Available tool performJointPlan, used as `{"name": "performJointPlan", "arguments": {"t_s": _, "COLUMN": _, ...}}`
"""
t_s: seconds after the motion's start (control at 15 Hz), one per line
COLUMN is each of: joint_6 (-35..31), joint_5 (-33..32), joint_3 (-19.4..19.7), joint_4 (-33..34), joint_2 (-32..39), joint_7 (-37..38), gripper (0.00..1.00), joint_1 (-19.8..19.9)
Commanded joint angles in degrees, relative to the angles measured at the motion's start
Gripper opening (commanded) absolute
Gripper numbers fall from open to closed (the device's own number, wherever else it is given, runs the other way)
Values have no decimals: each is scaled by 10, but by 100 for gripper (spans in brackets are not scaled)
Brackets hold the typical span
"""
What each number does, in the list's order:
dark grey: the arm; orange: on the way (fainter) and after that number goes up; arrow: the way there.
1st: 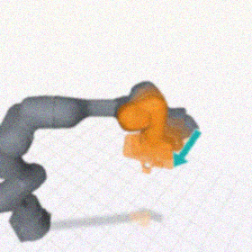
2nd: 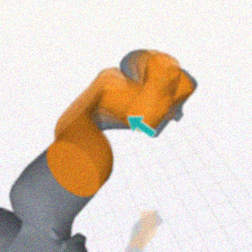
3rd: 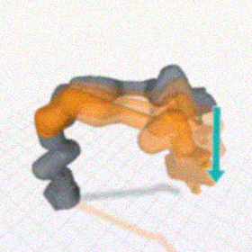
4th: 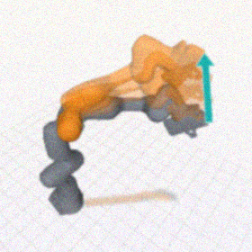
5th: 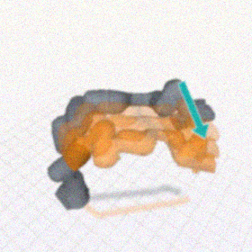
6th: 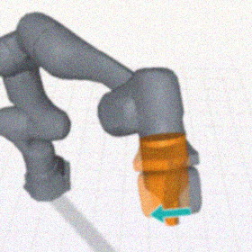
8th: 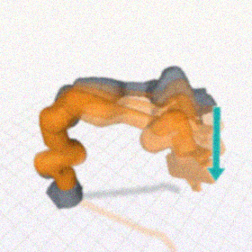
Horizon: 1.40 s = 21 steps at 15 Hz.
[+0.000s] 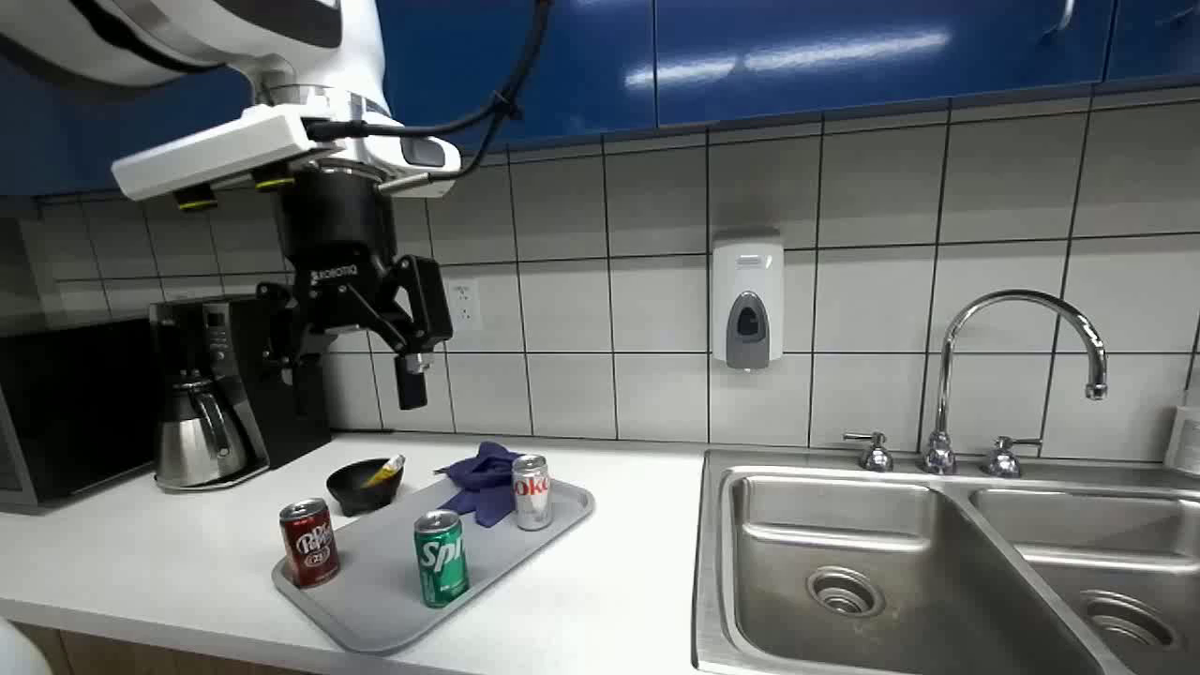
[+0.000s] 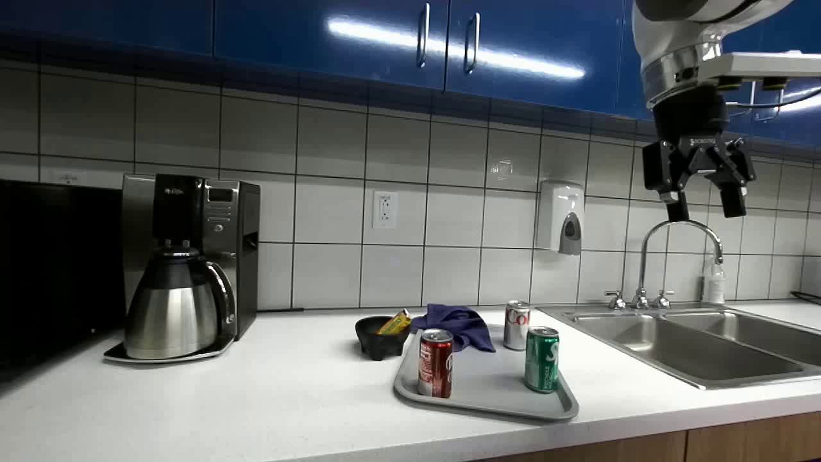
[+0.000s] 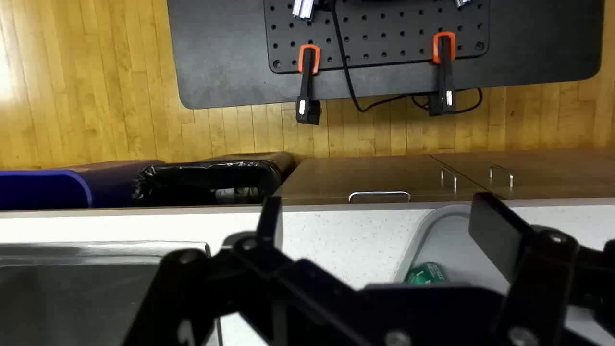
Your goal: Take all three cans off of the tray
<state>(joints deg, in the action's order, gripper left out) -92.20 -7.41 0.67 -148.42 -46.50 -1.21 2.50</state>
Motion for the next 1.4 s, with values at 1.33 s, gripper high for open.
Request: {"name": "performJointPlan", "arguments": {"t_s": 1.33, "joint_6": -21, "joint_5": 33, "joint_3": -12, "joint_4": -23, "joint_2": -14, "joint_7": 36, "gripper": 100, "joint_1": -19}}
